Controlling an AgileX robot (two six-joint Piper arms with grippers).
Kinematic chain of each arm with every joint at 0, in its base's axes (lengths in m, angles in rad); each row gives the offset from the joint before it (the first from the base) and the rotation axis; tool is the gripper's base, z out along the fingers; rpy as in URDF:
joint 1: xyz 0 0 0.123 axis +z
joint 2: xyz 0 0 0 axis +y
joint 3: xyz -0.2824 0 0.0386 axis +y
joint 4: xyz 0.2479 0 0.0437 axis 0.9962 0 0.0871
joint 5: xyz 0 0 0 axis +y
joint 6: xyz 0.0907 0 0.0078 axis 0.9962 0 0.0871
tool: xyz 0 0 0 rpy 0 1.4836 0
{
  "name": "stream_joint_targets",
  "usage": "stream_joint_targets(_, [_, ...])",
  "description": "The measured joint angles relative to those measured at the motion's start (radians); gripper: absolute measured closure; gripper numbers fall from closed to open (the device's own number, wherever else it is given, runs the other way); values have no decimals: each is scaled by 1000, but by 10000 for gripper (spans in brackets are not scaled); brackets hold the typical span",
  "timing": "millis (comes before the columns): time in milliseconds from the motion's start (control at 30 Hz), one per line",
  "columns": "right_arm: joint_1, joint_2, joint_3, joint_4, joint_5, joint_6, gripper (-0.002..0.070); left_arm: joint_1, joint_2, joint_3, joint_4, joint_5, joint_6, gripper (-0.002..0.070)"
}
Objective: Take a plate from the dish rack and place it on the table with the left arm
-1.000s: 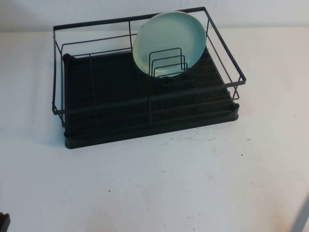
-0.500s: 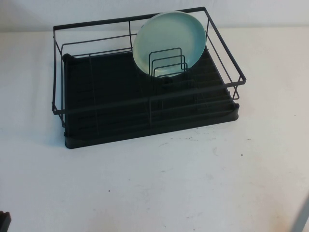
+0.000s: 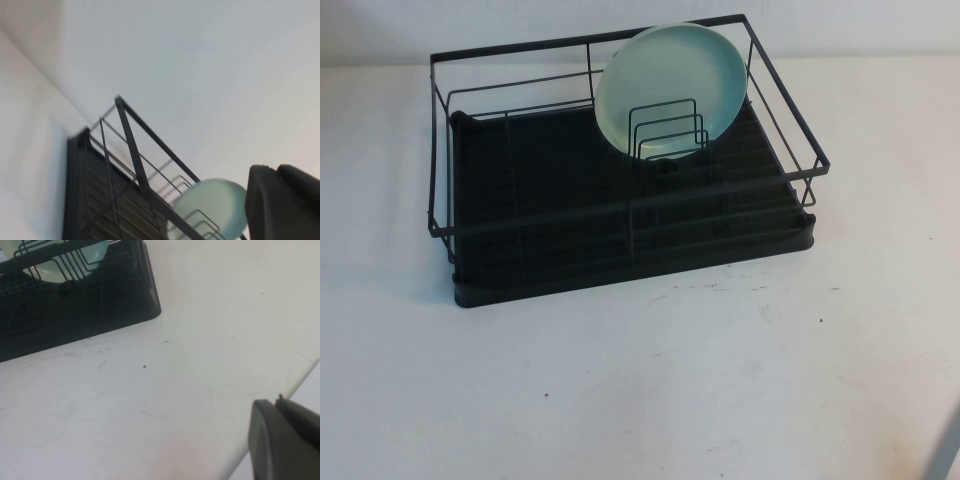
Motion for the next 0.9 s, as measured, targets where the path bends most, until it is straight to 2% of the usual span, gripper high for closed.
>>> stream_joint_targets(200, [0,0,0,0,0,0,696,0,0,0,-17,-17,38,679])
stream_joint_targets(267, [0,0,0,0,0,0,696,0,0,-2,-19,55,28,679])
stream_joint_targets(333, [0,0,0,0,0,0,696,0,13,-39,-9,201,41,679])
stream_joint_targets(467, [0,0,0,0,0,0,696,0,143,-206,57,421,125,679])
stream_joint_targets(733, [0,0,0,0,0,0,696,0,679,-756,263,917,593,679])
stream_joint_targets(900, [0,0,0,0,0,0,696,0,997,-1036,268,1087,769,679])
